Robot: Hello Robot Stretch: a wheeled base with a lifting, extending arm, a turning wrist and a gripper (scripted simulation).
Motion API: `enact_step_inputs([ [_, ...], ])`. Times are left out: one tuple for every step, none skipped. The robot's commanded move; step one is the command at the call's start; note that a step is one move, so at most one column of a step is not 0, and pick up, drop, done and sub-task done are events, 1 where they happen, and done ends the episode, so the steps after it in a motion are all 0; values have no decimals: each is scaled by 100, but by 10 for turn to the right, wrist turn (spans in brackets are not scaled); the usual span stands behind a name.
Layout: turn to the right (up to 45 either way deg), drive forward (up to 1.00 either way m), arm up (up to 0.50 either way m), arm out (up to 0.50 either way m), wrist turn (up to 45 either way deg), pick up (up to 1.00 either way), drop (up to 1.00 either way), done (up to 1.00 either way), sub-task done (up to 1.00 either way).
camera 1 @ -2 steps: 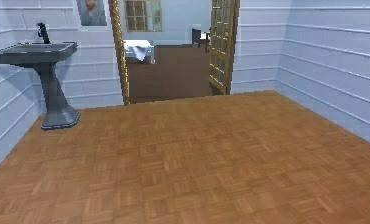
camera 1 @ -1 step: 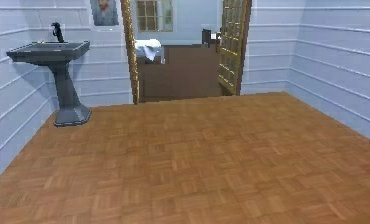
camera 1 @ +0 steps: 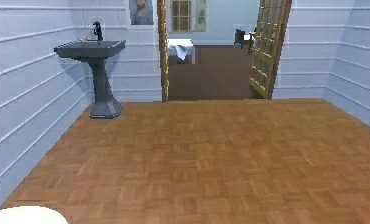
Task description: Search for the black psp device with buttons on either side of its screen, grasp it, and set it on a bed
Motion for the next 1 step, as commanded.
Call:
enact_step_inputs([
  [-30, 0, 0, 0, 0, 0, 0, 0, 0],
])
